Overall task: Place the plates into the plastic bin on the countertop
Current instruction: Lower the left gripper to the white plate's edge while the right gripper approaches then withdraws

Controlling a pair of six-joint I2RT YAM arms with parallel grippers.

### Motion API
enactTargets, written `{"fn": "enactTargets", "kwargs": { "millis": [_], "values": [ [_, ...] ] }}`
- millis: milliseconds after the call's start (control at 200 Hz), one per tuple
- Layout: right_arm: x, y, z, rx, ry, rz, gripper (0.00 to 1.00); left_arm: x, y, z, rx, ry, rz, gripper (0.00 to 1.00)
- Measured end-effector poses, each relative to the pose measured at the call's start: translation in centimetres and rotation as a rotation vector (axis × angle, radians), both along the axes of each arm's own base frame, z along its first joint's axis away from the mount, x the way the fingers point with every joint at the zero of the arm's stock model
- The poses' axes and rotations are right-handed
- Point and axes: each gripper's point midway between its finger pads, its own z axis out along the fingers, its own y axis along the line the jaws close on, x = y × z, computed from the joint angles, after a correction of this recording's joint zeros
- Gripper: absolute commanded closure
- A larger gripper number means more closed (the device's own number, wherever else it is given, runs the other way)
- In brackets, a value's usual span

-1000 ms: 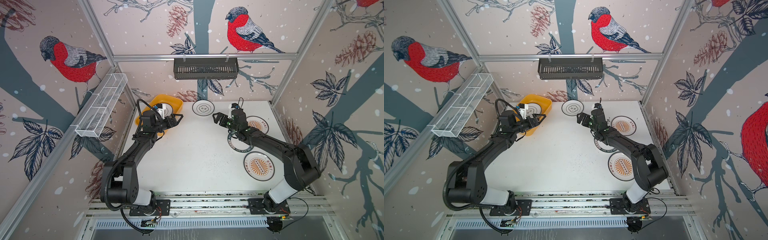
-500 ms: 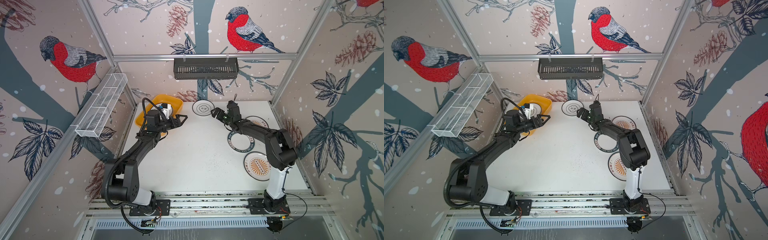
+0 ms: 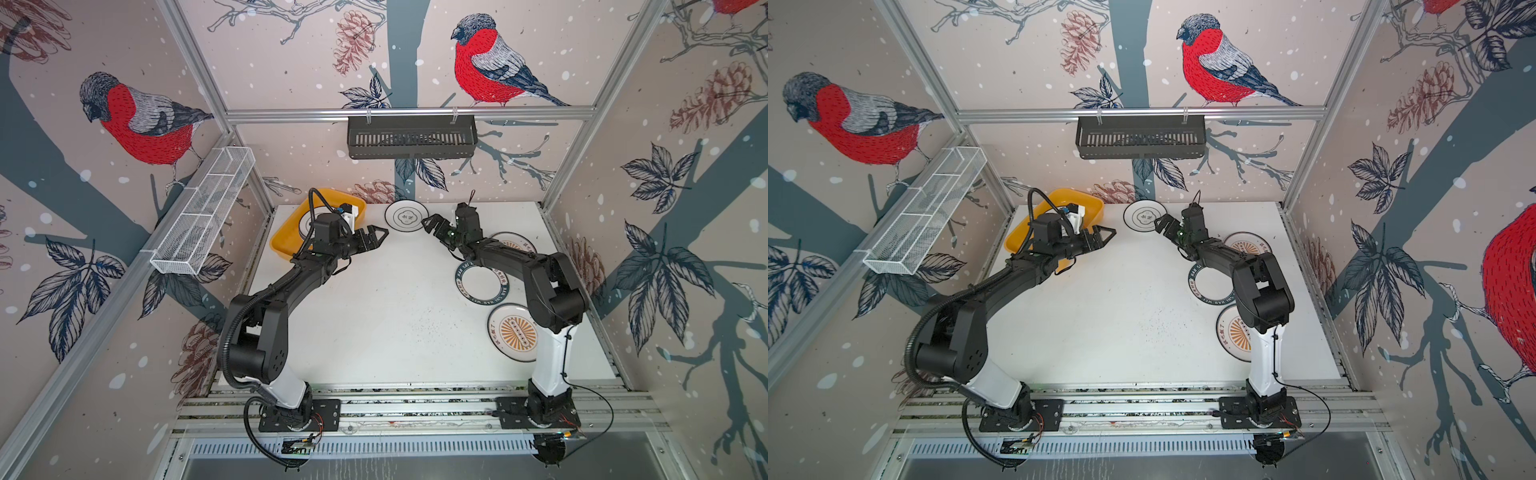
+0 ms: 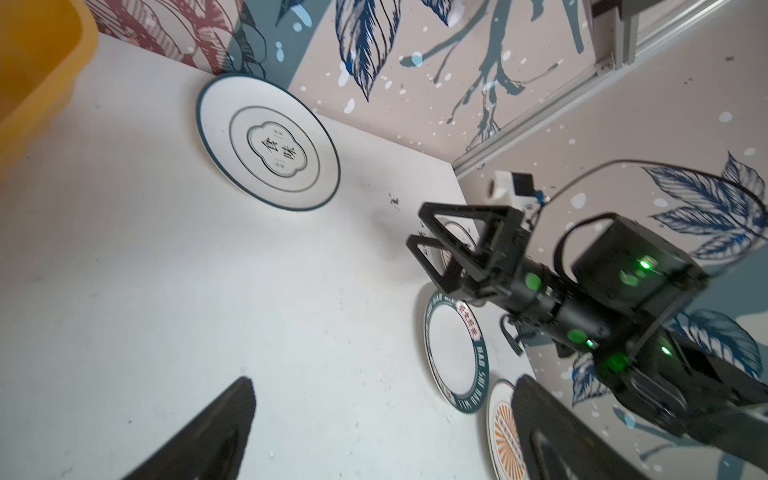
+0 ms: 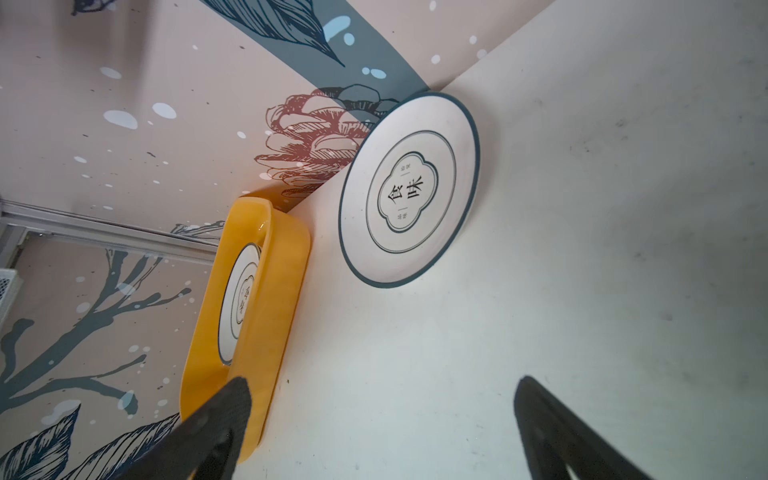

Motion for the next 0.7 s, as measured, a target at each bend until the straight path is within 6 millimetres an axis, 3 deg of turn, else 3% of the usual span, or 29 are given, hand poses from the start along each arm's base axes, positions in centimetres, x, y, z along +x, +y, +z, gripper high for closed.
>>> {"fn": "enactTargets", "kwargs": {
  "millis": [235,405,700],
  "values": [
    [-1.1,-1.6,2.1,-0.012,-0.051,-0.002,0.00,4.6,0.2,-4.3,0.010,0.121,0.123,0.03],
    [-2.3,-2.6,4.6,-0.032,-0.111,0.007,0.00,6.8,-0.1,-7.1,0.001,0.190,0.169,0.04],
    [-5.6,-4.2,9.0,-0.068,-0.226,0.023,0.00,11.5,-1.2,-9.3,-0.028,0.233,0.207,0.07]
  ]
}}
